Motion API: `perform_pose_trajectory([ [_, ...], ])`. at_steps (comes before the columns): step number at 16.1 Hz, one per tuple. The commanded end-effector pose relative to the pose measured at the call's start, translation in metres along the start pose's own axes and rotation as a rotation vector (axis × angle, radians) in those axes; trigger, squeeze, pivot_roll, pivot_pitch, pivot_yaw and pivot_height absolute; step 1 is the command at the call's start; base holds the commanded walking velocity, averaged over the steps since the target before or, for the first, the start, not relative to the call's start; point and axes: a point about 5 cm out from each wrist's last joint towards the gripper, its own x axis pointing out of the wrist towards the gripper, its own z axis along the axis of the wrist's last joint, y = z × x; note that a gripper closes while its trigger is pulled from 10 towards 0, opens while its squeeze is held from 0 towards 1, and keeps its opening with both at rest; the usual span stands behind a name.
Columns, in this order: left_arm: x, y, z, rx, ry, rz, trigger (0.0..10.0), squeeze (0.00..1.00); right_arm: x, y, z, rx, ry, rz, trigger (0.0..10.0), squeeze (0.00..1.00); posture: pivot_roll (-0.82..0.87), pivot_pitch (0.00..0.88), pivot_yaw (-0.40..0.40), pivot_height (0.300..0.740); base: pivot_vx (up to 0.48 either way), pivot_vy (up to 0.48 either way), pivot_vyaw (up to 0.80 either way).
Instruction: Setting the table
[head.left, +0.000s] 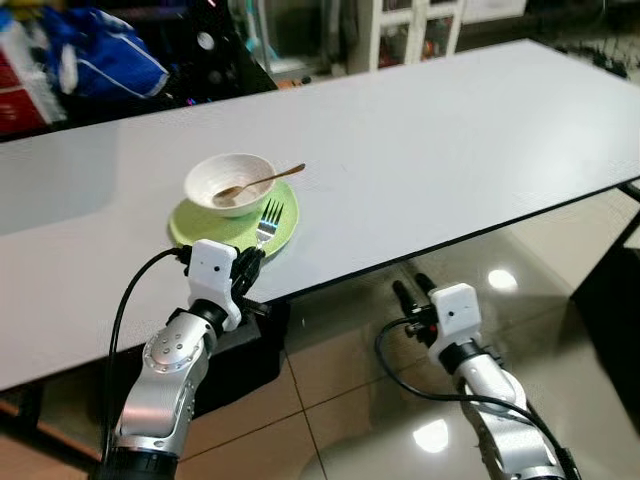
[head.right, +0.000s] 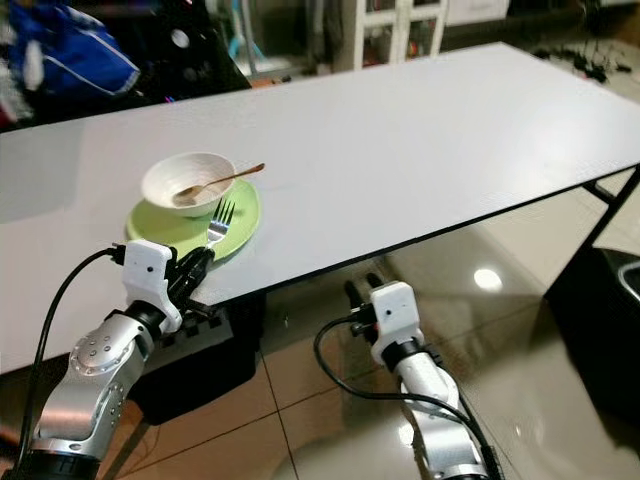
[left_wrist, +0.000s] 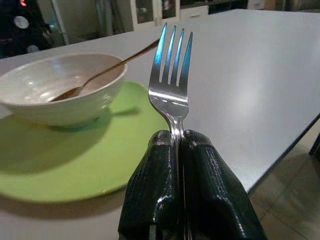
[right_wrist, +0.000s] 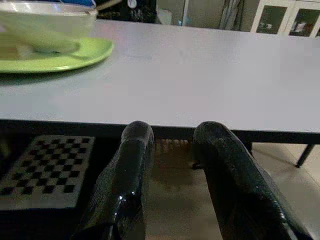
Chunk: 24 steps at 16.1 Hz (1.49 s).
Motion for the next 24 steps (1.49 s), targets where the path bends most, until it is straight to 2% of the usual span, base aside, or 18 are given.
perform_pose_trajectory([
  [1, -0.001, 0.005, 0.003, -0.005, -0.01, 0.03, 10.0, 0.0, 0.001, 0.0, 0.003, -0.004, -0.013, 0.013, 10.0, 0.0, 0.07, 0.0, 0.063, 0.74, 0.334, 0.345, 0.0],
  [3, 0.0, 0.005, 0.004, -0.016, -0.008, 0.029, 10.0, 0.0, 0.0, -0.001, 0.003, -0.005, -0.012, 0.015, 10.0, 0.0, 0.07, 0.0, 0.061, 0.74, 0.3, 0.375, 0.0],
  [6, 0.001, 0.004, 0.005, 0.011, -0.009, 0.027, 10.0, 0.0, 0.0, -0.002, 0.004, -0.008, -0.012, 0.018, 10.0, 0.0, 0.06, 0.0, 0.057, 0.74, 0.308, 0.369, 0.0],
  [8, 0.0, -0.002, 0.002, 0.042, -0.005, -0.01, 10.0, 0.0, 0.0, -0.001, 0.004, -0.009, -0.012, 0.023, 10.0, 0.0, 0.06, 0.0, 0.057, 0.74, 0.424, 0.0, 0.0],
  [13, -0.009, -0.009, -0.003, 0.066, -0.005, -0.056, 10.0, 0.0, 0.0, 0.004, 0.003, -0.005, -0.007, 0.032, 10.0, 0.0, 0.07, 0.0, 0.054, 0.74, 0.0, 0.0, 0.0],
  [16, -0.006, -0.005, 0.001, 0.047, -0.013, -0.045, 10.0, 0.0, 0.002, 0.006, 0.003, -0.004, -0.007, 0.034, 10.0, 0.0, 0.07, 0.0, 0.053, 0.74, 0.0, 0.082, 0.0],
  [24, 0.0, -0.005, 0.005, 0.02, -0.022, -0.03, 10.0, 0.0, 0.003, 0.001, 0.004, -0.003, -0.006, 0.031, 10.0, 0.0, 0.07, 0.0, 0.055, 0.74, 0.031, 0.424, 0.0],
])
